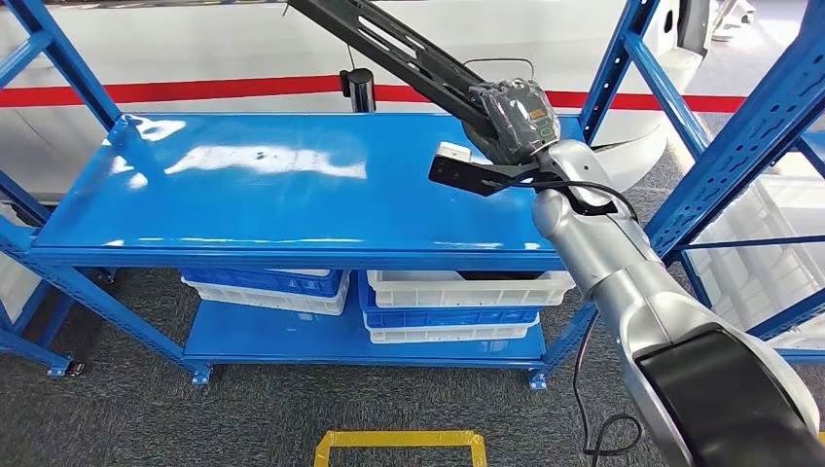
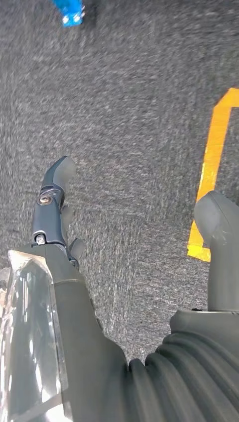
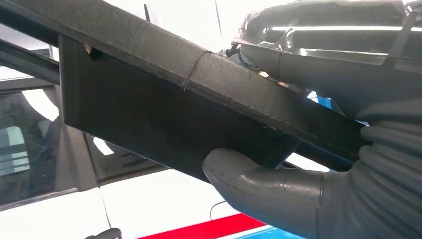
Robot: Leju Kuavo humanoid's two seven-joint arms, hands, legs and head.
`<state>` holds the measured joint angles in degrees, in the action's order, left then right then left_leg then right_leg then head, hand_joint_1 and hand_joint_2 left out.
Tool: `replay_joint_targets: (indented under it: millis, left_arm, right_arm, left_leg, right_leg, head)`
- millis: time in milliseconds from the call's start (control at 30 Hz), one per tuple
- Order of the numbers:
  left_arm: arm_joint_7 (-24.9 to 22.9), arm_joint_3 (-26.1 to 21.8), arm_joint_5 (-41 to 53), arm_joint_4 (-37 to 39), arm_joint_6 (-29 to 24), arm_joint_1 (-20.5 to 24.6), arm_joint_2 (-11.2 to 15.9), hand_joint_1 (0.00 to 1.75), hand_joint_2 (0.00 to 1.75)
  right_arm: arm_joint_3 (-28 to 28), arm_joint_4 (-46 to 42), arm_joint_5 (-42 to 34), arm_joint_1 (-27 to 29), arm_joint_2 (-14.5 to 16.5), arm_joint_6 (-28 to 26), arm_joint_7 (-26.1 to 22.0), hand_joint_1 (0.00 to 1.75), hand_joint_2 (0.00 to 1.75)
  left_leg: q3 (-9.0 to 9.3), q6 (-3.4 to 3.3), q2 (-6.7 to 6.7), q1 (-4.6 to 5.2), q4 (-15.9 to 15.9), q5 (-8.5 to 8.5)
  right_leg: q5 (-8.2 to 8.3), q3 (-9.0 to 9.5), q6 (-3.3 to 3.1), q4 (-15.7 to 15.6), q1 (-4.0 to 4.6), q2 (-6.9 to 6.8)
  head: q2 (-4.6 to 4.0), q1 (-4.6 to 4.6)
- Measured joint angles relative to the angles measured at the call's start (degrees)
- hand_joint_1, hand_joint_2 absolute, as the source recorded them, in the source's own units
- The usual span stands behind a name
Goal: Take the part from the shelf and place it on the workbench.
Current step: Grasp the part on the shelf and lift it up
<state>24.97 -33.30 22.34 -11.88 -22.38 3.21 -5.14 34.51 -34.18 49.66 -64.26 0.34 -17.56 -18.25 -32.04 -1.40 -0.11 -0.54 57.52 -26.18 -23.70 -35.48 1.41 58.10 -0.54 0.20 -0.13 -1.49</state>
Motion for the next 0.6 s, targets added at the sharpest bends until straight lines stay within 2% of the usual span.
replay_joint_targets:
  millis: [33, 100, 167, 200, 233, 267, 300, 333, 367, 400, 433, 500, 533, 600]
  left_arm:
    - [0.0, 0.0, 0.0, 0.0, 0.0, 0.0, 0.0, 0.00, 1.75]
    - [0.0, 0.0, 0.0, 0.0, 0.0, 0.0, 0.0, 0.00, 1.75]
    - [0.0, 0.0, 0.0, 0.0, -0.1, 0.1, 0.0, 0.00, 1.75]
    - [0.0, 0.0, 0.0, 0.0, -0.1, 0.1, 0.0, 0.00, 1.75]
    - [0.0, 0.0, 0.0, 0.0, -0.1, 0.1, -0.1, 0.00, 1.75]
    - [0.0, 0.0, 0.0, 0.0, -0.1, 0.0, -0.2, 0.00, 1.75]
    - [0.0, 0.0, 0.0, 0.0, -0.1, 0.0, -0.2, 0.00, 1.75]
    - [0.0, 0.0, 0.0, 0.0, -0.1, 0.1, -0.2, 0.00, 1.75]
    - [0.1, 0.0, 0.0, 0.0, -0.2, 0.1, -0.2, 0.00, 1.75]
    - [0.1, 0.0, 0.0, 0.0, -0.3, 0.1, -0.2, 0.00, 1.75]
    - [0.1, 0.0, 0.0, 0.0, -0.4, 0.1, -0.2, 0.00, 1.75]
    - [0.1, 0.0, 0.0, 0.0, -0.6, 0.0, -0.2, 0.00, 1.75]
    - [0.1, 0.0, 0.0, 0.1, -0.7, -0.1, -0.2, 0.00, 1.75]
    - [0.1, 0.0, 0.0, 0.1, -0.9, -0.1, -0.2, 0.00, 1.75]
  right_arm:
    - [0.0, 0.0, 0.0, -0.1, 0.0, 0.0, 0.0, 1.69, 1.75]
    - [0.0, 0.0, -0.1, -0.1, -0.1, -0.1, 0.0, 1.69, 1.75]
    - [0.0, 0.2, 0.0, 0.0, -0.2, -0.1, -0.2, 1.69, 1.75]
    - [0.0, 0.3, 0.0, 0.1, -0.2, -0.1, -0.2, 1.69, 1.75]
    - [0.0, 0.3, 0.0, 0.2, -0.2, -0.1, -0.3, 1.69, 1.75]
    - [0.0, 0.4, 0.0, 0.2, -0.2, -0.1, -0.3, 1.69, 1.75]
    - [0.0, 0.4, 0.0, 0.2, -0.2, -0.1, -0.3, 1.69, 1.75]
    - [0.0, 0.4, 0.0, 0.1, -0.1, -0.1, -0.3, 1.69, 1.75]
    - [0.0, 0.4, -0.1, 0.1, -0.1, -0.1, -0.3, 1.69, 1.75]
    - [0.1, 0.4, -0.1, 0.0, -0.1, -0.2, -0.4, 1.69, 1.75]
    - [0.1, 0.4, -0.1, 0.0, 0.0, -0.2, -0.4, 1.69, 1.75]
    - [0.1, 0.4, -0.1, 0.0, 0.0, -0.2, -0.4, 1.69, 1.75]
    - [0.1, 0.4, -0.1, -0.1, 0.1, -0.2, -0.4, 1.69, 1.75]
    - [0.1, 0.4, -0.2, -0.1, 0.4, -0.2, -0.4, 1.69, 1.75]
  left_leg:
    - [-0.17, -0.48, 0.10, -0.11, -0.4, 0.54]
    - [-0.87, -1.11, 0.30, -0.21, -0.9, 1.50]
    - [-1.92, -1.28, 0.34, -0.19, -0.8, 2.26]
    - [-2.42, -1.23, 0.34, -0.19, -0.8, 2.62]
    - [-2.88, -1.12, 0.31, -0.20, -0.8, 2.97]
    - [-3.26, -0.97, 0.28, -0.21, -0.7, 3.26]
    - [-3.60, -0.75, 0.25, -0.21, -0.6, 3.52]
    - [-3.99, -0.46, 0.21, -0.16, -0.4, 3.77]
    - [-4.26, -0.13, 0.20, -0.11, -0.3, 4.06]
    - [-4.50, 0.21, 0.19, -0.04, -0.2, 4.37]
    - [-4.68, 0.54, 0.14, 0.01, -0.2, 4.72]
    - [-5.19, 1.20, 0.01, -0.08, 0.1, 4.65]
    - [-5.72, 1.53, -0.03, -0.20, 1.0, 3.51]
    - [-7.66, 2.08, -0.05, -0.46, 6.1, -1.07]
  right_leg:
    - [-0.94, -0.58, 0.08, 1.1, 0.05, -0.02]
    - [-4.80, -2.97, -0.23, 6.9, -0.04, -0.08]
    - [-8.37, -5.34, -0.21, 14.3, -0.15, -0.09]
    - [-8.98, -5.48, 0.11, 16.0, -0.19, -0.09]
    - [-8.67, -4.43, 0.56, 15.2, -0.25, -0.10]
    - [-7.69, -2.30, 1.02, 12.3, -0.33, -0.12]
    - [-6.61, 0.51, 1.35, 7.8, -0.43, -0.15]
    - [-5.66, 3.09, 1.38, 3.7, -0.38, -0.10]
    - [-4.98, 4.79, 1.21, 0.8, -0.26, -0.04]
    - [-4.67, 5.53, 0.94, -0.7, -0.11, 0.03]
    - [-4.44, 5.44, 0.63, -0.7, 0.13, 0.10]
    - [-3.78, 4.76, -0.19, -0.8, -0.20, 0.01]
    - [-3.33, 4.40, -0.82, -0.8, -0.41, -0.06]
    - [-2.38, 3.42, -1.93, -0.9, -0.63, -0.16]
  head:
    - [0.00, 0.10]
    - [0.00, 0.23]
    - [0.00, 0.28]
    - [0.00, 0.29]
    - [0.00, 0.31]
    - [0.00, 0.32]
    - [0.00, 0.32]
    - [0.00, 0.30]
    - [0.00, 0.27]
    - [0.00, 0.26]
    - [0.00, 0.21]
    - [0.00, 0.21]
    - [0.00, 0.14]
    - [0.00, 0.02]
